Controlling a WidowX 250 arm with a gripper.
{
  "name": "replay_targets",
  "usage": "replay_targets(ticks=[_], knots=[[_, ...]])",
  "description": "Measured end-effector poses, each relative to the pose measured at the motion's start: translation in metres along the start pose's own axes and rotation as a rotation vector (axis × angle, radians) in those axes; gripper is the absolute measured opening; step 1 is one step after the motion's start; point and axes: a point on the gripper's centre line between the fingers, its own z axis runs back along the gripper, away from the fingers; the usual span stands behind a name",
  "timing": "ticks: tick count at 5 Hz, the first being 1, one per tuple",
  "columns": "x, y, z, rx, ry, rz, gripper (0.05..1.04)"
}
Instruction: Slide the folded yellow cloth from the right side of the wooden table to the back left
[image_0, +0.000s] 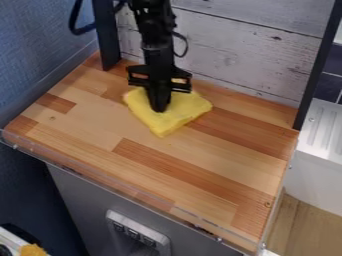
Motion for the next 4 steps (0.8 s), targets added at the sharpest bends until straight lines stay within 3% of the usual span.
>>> replay_targets(ticks=[4], knots=[[0.013, 0.061, 0.003, 0.016, 0.034, -0.158, 0.096]])
